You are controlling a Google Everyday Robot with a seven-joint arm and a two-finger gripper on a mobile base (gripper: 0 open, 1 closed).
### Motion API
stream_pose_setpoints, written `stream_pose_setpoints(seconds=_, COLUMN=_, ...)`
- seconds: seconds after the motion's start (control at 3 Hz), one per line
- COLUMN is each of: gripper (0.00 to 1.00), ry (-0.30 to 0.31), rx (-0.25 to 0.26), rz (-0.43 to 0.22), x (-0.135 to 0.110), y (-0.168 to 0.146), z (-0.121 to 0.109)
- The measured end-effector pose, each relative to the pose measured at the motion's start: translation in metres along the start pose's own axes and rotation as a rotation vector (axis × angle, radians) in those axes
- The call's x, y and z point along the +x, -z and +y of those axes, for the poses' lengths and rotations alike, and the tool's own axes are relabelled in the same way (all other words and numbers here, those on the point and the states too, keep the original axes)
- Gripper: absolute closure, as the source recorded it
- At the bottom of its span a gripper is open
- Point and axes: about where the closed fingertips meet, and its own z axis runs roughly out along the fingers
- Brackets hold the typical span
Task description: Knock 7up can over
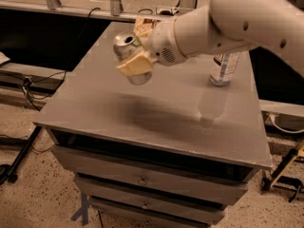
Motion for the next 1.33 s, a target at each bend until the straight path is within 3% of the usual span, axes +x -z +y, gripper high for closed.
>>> stream_pose_setpoints(seconds=0.33, gripper=1.00, ry=0.069, rx=-0.002, rz=0.225, x=0.022, y=0.032, z=-0.009)
stream_pose_setpoints(seconds=0.67, gripper=1.00, ry=0.117, rx=-0.020, rz=0.443, x=0.064, y=0.043, z=-0.011)
stream_pose_setpoints(seconds=1.0, gripper=0.84, ry=0.145, rx=-0.021, rz=0.586, x=0.102, y=0.046, z=-0.014)
stream_pose_setpoints(seconds=1.33, gripper=0.61, ry=0.137, rx=-0.012, rz=0.645, x=0.124, y=0.042, z=-0.017)
